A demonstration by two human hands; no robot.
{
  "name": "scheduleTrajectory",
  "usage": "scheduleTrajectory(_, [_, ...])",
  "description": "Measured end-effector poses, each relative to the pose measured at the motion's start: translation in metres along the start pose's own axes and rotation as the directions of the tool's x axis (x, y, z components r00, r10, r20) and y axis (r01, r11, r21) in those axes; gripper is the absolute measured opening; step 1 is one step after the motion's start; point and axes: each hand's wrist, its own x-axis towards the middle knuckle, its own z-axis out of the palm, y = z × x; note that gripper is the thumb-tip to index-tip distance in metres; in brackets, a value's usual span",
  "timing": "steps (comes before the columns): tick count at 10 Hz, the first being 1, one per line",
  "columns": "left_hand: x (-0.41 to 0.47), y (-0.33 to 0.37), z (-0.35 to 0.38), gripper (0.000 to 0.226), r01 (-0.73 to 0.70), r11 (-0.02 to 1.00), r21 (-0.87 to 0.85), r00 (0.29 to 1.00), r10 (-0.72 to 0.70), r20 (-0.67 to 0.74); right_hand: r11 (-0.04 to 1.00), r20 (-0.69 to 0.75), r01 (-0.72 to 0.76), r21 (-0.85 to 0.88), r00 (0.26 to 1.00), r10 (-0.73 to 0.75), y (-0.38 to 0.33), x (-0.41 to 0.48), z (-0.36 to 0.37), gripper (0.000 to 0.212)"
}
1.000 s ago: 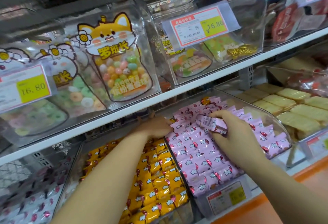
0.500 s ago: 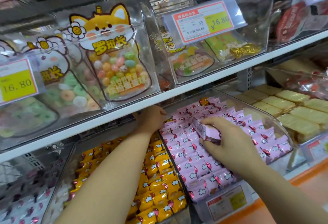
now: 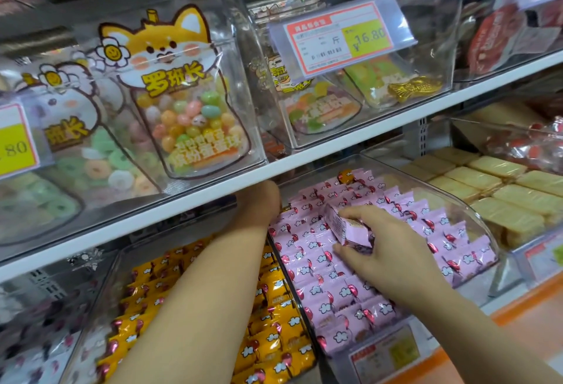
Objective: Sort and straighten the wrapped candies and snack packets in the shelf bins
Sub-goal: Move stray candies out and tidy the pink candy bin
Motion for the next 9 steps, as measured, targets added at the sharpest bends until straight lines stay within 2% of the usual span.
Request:
scheduleTrajectory(1, [-0.01, 0.008, -0.008, 0.034, -0.038, 0.99, 0.134, 0.999, 0.04, -0.008, 1.0, -0.005, 0.001, -0.004, 1.0, -0.001, 0.0, 0.0, 0.0, 0.047])
scheduleTrajectory(2, [-0.027, 0.012, -0.021, 0.02, -0.061, 0.998, -0.019, 0.998, 0.06, -0.022, 1.0, -0.011, 0.007, -0.008, 1.0, -0.007, -0.001, 0.0, -0.001, 0.048])
scheduleTrajectory(3, [-0.043, 0.012, -0.033, 0.007, -0.161, 0.981, -0.103, 0.987, 0.161, -0.011, 1.0, -0.007, 0.007, -0.022, 1.0, -0.007, -0.002, 0.001, -0.001, 0.047])
scheduleTrajectory(4, [-0.054, 0.011, -0.041, 0.016, -0.206, 0.954, -0.219, 0.979, 0.201, -0.044, 1.0, -0.005, 0.005, -0.016, 1.0, -0.005, -0.004, 0.002, -0.003, 0.047])
scheduleTrajectory(5, [-0.063, 0.011, -0.044, 0.014, -0.217, 0.921, -0.325, 0.976, 0.202, -0.079, 1.0, -0.008, 0.006, -0.02, 1.0, -0.006, -0.004, 0.001, -0.003, 0.047])
scheduleTrajectory(6, [-0.073, 0.008, -0.046, 0.018, -0.225, 0.883, -0.413, 0.969, 0.157, -0.193, 1.0, -0.015, 0.01, -0.009, 1.0, -0.01, -0.001, 0.0, -0.001, 0.047])
scheduleTrajectory(7, [-0.091, 0.007, -0.051, 0.027, -0.167, 0.838, -0.519, 0.955, 0.006, -0.298, 0.999, -0.031, 0.012, 0.041, 0.999, -0.011, 0.001, -0.001, 0.0, 0.044])
scheduleTrajectory(8, [-0.108, 0.005, -0.066, 0.034, -0.049, 0.767, -0.64, 0.928, -0.202, -0.312, 0.975, -0.102, 0.017, 0.221, 0.995, 0.006, 0.0, -0.001, -0.001, 0.036])
scheduleTrajectory(9, [-0.119, 0.006, -0.081, 0.036, 0.043, 0.631, -0.774, 0.909, -0.346, -0.232, 0.931, -0.236, 0.024, 0.364, 0.969, 0.067, -0.001, 0.0, -0.006, 0.029])
